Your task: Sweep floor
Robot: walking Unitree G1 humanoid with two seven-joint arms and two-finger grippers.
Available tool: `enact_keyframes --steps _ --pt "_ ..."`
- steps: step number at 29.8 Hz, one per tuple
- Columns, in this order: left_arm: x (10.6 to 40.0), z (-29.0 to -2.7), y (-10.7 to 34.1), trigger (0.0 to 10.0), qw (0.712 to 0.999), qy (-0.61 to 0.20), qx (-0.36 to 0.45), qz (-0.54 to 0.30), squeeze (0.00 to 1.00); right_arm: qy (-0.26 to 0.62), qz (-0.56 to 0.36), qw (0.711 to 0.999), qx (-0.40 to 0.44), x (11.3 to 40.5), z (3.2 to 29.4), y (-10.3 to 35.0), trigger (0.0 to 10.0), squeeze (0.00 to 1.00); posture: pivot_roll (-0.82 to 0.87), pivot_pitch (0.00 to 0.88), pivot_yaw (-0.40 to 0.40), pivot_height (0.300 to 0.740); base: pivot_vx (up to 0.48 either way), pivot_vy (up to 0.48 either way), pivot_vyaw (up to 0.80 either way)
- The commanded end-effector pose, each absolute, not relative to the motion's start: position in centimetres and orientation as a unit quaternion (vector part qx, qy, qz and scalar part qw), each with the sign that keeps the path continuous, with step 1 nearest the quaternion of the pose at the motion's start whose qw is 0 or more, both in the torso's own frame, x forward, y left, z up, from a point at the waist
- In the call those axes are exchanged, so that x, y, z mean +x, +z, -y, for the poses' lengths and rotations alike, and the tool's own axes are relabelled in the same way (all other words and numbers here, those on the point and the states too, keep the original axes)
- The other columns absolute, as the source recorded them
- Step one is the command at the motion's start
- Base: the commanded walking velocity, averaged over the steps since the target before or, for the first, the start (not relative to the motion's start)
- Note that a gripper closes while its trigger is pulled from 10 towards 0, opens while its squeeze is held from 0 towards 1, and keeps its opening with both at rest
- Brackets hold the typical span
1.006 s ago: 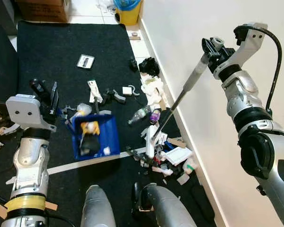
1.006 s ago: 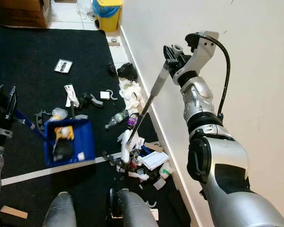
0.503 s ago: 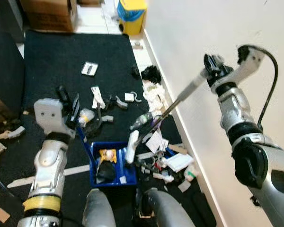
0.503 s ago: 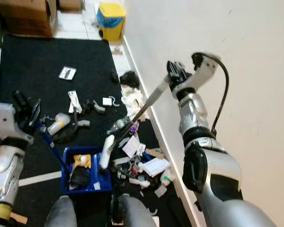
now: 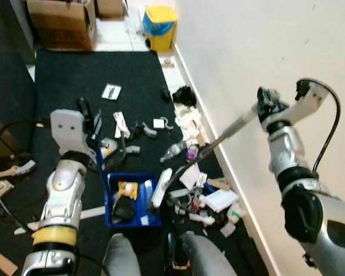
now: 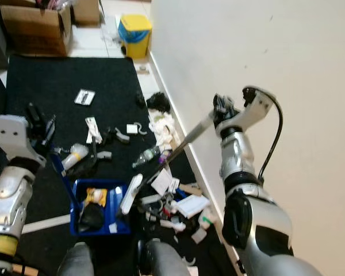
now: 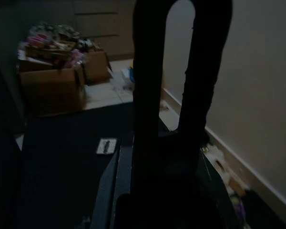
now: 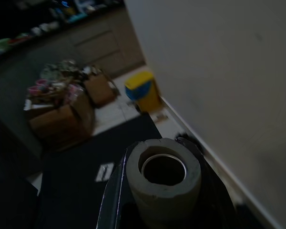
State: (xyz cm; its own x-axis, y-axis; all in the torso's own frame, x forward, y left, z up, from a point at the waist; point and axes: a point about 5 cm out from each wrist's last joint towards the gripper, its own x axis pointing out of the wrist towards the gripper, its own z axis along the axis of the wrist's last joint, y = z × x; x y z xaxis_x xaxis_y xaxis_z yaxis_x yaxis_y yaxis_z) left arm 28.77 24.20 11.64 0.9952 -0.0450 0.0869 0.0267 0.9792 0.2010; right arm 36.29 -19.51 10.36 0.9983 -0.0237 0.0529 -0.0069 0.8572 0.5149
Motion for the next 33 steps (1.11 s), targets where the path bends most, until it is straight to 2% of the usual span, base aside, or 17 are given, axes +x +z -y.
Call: enact_keyframes --steps 1,9,19,33 --pt "29.3 -23.0 11.9 10.0 0.994 -0.033 0.086 0.057 0.00 -0.027 0.023 0.958 0.284 35.9 20.2 9.8 10.0 0.00 0.19 0.000 -0.165 0.740 -0.480 0.000 0.00" --pt "30.2 -22.6 12.3 10.0 0.993 -0.052 0.094 0.045 0.00 -0.059 -0.013 0.936 0.346 34.0 19.5 6.4 10.0 0.00 0.21 0.000 -0.115 0.740 -0.480 0.000 0.00" --pt "31.3 -22.9 13.1 10.0 0.991 -0.071 0.109 0.040 0.00 -0.053 -0.017 0.929 0.366 33.5 18.3 5.7 10.0 0.00 0.22 0.000 -0.048 0.740 -0.480 0.000 0.00" --pt "31.8 -22.8 12.9 10.0 0.991 -0.081 0.103 0.029 0.00 -0.040 -0.029 0.922 0.383 33.2 17.5 5.2 10.0 0.00 0.21 0.000 -0.016 0.740 -0.480 0.000 0.00"
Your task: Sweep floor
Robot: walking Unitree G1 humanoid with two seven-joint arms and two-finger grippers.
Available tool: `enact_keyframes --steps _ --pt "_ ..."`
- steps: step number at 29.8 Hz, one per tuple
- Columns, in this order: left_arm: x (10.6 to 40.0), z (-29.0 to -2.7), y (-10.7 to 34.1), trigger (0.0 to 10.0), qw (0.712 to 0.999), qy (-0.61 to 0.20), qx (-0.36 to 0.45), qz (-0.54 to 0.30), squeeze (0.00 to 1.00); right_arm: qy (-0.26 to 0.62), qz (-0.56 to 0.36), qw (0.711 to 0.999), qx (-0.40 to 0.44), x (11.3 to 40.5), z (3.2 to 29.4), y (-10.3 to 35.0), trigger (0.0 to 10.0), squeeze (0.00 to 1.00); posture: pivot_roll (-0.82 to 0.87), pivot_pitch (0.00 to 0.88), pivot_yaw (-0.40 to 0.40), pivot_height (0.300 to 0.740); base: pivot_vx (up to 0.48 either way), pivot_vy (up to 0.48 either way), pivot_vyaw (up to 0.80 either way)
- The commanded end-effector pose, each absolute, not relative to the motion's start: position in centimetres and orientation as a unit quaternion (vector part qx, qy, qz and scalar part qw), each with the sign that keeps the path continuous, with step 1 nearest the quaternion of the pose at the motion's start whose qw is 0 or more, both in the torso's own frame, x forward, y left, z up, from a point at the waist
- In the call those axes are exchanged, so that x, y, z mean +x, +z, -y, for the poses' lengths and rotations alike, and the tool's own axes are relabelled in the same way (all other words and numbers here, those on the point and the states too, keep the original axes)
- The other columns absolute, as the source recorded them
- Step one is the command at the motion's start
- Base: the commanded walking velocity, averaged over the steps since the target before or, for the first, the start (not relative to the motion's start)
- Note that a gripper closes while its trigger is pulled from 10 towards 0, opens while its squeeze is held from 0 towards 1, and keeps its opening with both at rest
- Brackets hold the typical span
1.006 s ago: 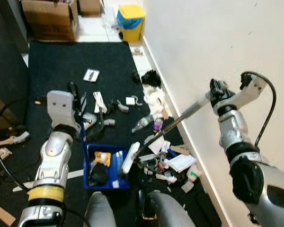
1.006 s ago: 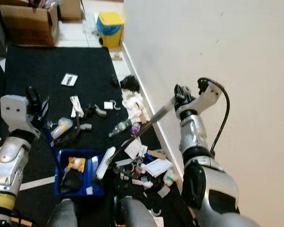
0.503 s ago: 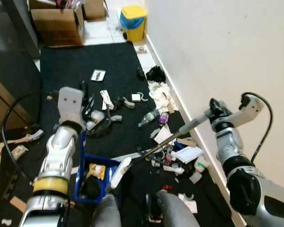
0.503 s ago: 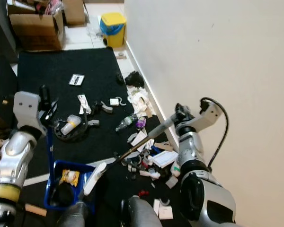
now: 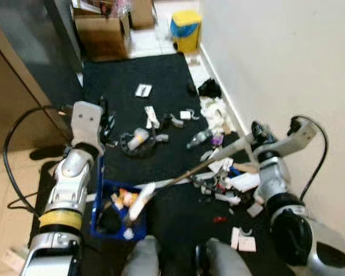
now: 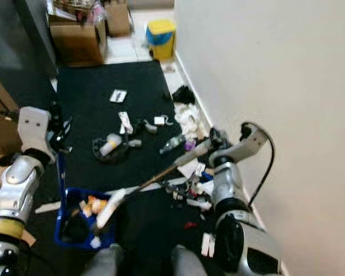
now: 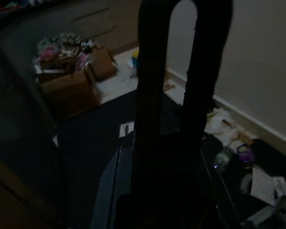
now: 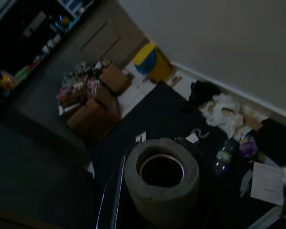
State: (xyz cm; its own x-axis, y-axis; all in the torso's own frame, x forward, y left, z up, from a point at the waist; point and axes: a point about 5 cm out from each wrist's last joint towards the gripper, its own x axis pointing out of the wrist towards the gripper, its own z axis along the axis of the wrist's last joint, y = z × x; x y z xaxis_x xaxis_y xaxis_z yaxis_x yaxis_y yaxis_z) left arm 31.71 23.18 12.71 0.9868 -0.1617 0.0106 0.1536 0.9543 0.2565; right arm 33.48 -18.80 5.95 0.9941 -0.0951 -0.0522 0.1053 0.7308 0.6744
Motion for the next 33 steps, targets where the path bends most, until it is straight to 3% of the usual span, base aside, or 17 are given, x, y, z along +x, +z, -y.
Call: enact_keyframes --steps 1,11,20,33 --pt "31.8 -22.8 12.9 10.0 0.991 -0.080 0.100 0.027 0.00 -0.037 -0.033 0.923 0.382 33.2 17.3 5.1 10.0 0.00 0.21 0.000 -0.016 0.740 -0.480 0.000 0.00" --pt "31.8 -22.6 12.4 10.0 0.991 -0.087 0.100 0.016 0.00 -0.031 -0.093 0.916 0.388 32.4 16.0 3.4 10.0 0.00 0.21 0.000 0.013 0.740 -0.480 0.000 0.00" --pt "32.0 -22.2 12.3 10.0 0.989 -0.102 0.103 0.010 0.00 -0.046 -0.098 0.910 0.399 31.8 16.4 2.7 10.0 0.00 0.20 0.000 0.043 0.740 -0.480 0.000 0.00" --pt "32.0 -21.8 11.7 10.0 0.992 -0.098 0.084 0.004 0.00 -0.038 -0.105 0.922 0.370 31.5 16.6 2.5 10.0 0.00 0.19 0.000 0.042 0.740 -0.472 0.000 0.00"
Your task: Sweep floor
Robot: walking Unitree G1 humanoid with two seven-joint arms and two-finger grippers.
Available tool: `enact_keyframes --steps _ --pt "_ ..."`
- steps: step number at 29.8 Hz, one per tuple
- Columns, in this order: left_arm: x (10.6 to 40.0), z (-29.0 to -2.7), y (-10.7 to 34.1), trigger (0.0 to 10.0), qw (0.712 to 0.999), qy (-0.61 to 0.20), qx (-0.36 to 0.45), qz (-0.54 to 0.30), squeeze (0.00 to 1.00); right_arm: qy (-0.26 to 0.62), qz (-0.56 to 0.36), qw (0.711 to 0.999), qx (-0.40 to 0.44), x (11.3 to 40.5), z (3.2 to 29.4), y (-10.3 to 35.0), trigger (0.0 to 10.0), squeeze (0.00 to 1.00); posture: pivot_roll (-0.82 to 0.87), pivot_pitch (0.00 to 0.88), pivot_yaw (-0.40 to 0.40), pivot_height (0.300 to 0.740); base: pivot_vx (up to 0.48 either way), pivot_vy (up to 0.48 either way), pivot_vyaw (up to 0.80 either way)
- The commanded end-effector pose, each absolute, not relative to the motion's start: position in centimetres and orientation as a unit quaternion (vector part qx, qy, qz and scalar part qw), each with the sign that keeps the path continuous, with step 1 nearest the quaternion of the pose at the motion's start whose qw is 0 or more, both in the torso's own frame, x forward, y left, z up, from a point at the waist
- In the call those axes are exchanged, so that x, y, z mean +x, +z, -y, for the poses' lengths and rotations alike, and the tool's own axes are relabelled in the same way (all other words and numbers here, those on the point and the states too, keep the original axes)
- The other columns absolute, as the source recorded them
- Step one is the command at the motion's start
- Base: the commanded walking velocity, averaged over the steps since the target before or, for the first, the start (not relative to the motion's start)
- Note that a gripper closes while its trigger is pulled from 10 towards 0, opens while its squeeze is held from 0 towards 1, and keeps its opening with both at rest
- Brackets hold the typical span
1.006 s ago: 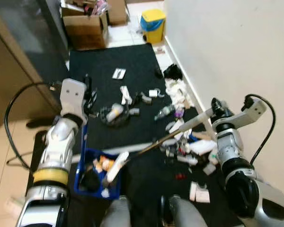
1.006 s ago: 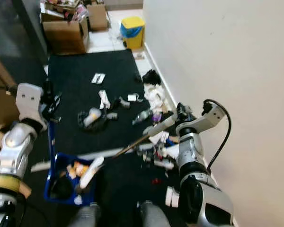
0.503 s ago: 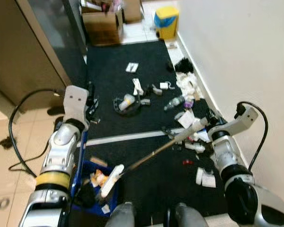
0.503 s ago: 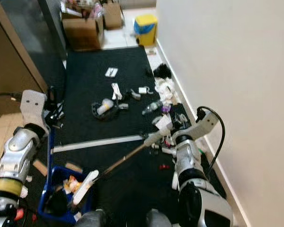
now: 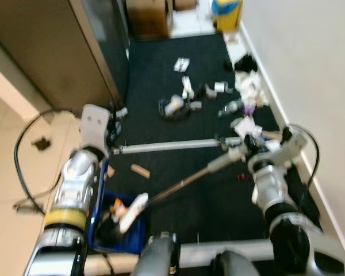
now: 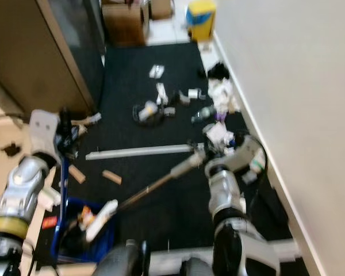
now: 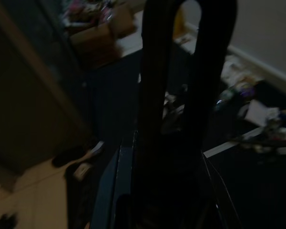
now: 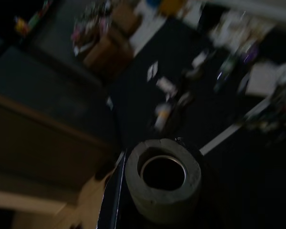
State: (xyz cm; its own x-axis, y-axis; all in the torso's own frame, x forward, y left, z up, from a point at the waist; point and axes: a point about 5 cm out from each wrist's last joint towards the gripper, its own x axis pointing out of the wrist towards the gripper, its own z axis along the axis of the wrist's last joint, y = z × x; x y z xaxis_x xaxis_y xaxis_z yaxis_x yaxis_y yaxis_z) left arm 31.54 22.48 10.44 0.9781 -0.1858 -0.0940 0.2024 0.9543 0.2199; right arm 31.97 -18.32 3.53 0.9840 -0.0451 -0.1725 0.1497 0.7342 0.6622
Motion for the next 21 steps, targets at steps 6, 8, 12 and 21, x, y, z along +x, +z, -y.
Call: enact_keyframes --steps 6,8,12,21 --pt "31.6 -22.3 10.4 10.0 0.997 -0.064 0.050 -0.014 0.00 -0.033 -0.121 0.932 0.341 30.8 16.7 1.7 10.0 0.00 0.20 0.000 0.040 0.740 0.000 0.000 0.00" --pt "31.5 -22.4 10.0 10.0 0.997 -0.065 0.047 -0.019 0.00 -0.033 -0.125 0.933 0.336 30.5 16.7 1.5 10.0 0.00 0.20 0.000 0.040 0.740 0.000 0.000 0.00" --pt "30.6 -22.6 8.3 10.0 0.995 -0.074 0.049 -0.044 0.00 -0.034 -0.143 0.936 0.321 29.7 17.0 0.6 10.0 0.00 0.19 0.000 0.039 0.740 0.000 0.000 0.00" --pt "29.9 -22.8 7.7 10.0 0.993 -0.087 0.063 -0.050 0.00 -0.039 -0.157 0.938 0.307 28.9 17.4 -0.2 10.0 0.00 0.19 0.000 0.033 0.740 0.000 0.000 0.00"
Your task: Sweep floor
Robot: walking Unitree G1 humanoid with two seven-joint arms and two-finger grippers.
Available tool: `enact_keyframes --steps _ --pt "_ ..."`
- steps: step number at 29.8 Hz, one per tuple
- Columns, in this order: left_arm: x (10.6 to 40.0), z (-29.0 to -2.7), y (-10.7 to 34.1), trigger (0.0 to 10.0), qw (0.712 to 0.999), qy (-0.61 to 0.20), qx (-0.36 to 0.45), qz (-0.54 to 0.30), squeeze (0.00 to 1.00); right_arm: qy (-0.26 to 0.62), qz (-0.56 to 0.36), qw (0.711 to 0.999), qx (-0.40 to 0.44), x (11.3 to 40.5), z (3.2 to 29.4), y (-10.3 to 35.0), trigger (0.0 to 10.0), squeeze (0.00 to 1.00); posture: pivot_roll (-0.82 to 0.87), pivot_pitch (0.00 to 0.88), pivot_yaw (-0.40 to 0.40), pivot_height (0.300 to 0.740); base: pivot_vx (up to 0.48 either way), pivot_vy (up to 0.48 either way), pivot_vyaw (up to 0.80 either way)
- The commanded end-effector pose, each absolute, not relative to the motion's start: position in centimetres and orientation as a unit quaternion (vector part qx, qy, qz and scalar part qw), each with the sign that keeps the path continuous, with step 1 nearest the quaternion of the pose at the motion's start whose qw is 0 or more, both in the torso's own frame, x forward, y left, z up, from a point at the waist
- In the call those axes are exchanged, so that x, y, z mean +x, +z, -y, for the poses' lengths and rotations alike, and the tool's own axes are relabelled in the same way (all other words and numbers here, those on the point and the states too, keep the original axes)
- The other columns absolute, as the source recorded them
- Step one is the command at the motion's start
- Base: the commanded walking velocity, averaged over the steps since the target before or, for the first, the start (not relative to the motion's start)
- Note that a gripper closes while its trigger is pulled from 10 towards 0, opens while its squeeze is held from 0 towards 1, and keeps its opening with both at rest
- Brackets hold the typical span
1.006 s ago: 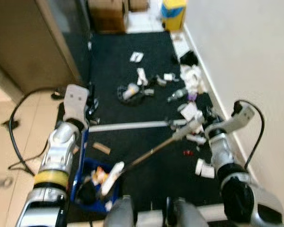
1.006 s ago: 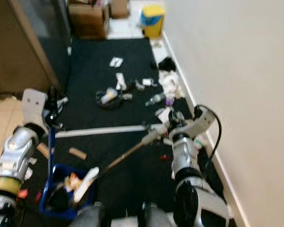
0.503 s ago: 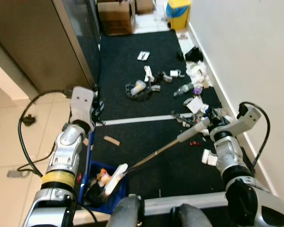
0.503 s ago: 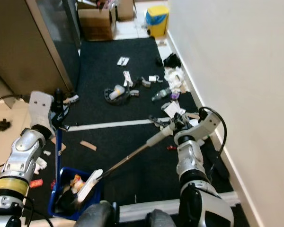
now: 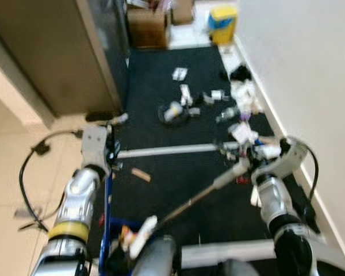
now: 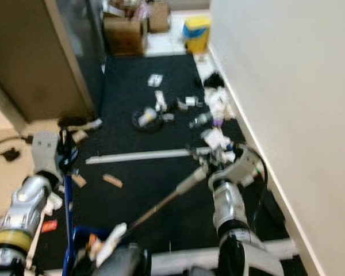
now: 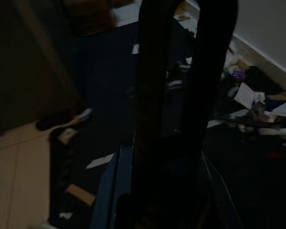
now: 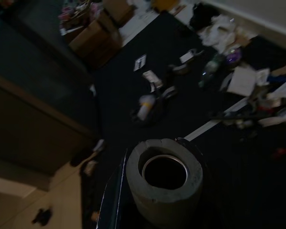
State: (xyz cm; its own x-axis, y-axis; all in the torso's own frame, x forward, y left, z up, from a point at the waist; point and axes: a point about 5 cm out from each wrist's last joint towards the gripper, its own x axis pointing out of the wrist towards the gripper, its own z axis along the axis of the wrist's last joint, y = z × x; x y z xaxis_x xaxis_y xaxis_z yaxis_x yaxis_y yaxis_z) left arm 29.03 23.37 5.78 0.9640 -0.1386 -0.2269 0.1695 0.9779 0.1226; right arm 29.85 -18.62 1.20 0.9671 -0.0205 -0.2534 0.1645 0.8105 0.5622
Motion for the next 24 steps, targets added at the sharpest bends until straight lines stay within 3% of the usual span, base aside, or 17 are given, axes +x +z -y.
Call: enact_keyframes --steps 1,24 --pt "29.91 -22.73 7.67 10.0 0.992 -0.091 0.067 -0.051 0.00 -0.040 -0.157 0.937 0.308 28.85 17.46 -0.21 10.0 0.00 0.19 0.000 0.032 0.740 0.000 0.000 0.00" --pt "29.54 -22.69 7.04 10.0 0.991 -0.087 0.070 -0.068 0.00 -0.046 -0.171 0.937 0.302 28.35 17.57 -0.76 10.0 0.00 0.21 0.000 0.019 0.740 0.000 0.000 0.00"
